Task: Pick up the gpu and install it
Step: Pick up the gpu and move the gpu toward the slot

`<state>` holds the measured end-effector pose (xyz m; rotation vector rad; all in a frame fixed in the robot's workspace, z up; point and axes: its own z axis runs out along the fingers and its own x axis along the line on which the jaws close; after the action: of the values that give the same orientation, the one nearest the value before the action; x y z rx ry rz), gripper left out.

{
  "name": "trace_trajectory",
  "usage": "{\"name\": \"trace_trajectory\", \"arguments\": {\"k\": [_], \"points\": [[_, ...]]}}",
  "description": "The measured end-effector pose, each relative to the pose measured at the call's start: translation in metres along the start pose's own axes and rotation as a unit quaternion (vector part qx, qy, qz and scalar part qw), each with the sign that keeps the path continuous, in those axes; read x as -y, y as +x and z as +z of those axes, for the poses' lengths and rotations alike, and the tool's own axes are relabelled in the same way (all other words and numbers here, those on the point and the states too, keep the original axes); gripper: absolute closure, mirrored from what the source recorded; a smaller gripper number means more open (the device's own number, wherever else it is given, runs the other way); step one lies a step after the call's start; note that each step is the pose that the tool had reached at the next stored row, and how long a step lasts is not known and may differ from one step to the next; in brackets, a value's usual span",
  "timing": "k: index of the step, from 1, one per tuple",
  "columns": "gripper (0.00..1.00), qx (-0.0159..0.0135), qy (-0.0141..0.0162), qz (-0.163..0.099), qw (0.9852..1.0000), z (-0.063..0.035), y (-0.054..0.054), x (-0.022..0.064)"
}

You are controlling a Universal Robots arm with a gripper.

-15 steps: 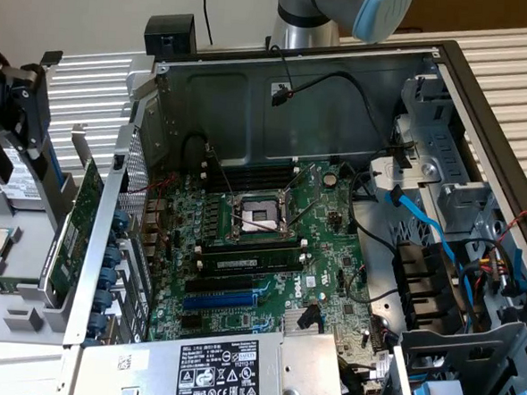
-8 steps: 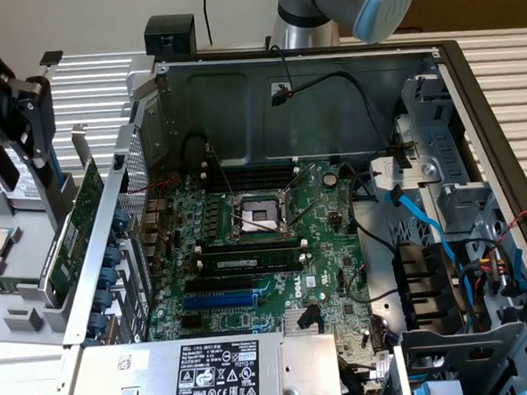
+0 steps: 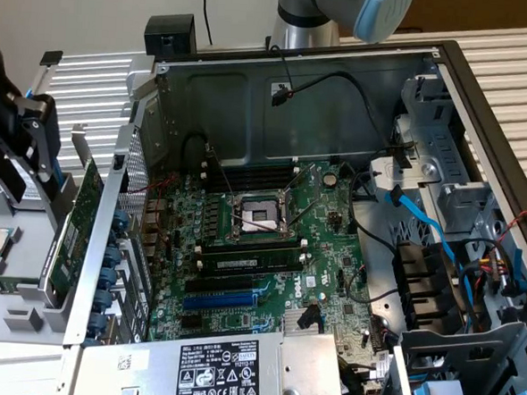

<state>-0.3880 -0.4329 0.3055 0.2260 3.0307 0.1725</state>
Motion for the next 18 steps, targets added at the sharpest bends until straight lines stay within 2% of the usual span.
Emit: {"name": "trace_trajectory", "arguments": {"k": [8,11,16,18], "points": [[0.52,0.0037,-0.0044,0.013,0.9999,0.0106,-0.001,0.0017],[0.52,0.0067,-0.0059,0.015,0.9998,0.0134,-0.001,0.0019],[0.52,0.0145,-0.0075,0.017,0.9997,0.0191,-0.001,0.0029],[0.52,0.015,-0.0075,0.017,0.9997,0.0225,0.002,0.0037]]}}
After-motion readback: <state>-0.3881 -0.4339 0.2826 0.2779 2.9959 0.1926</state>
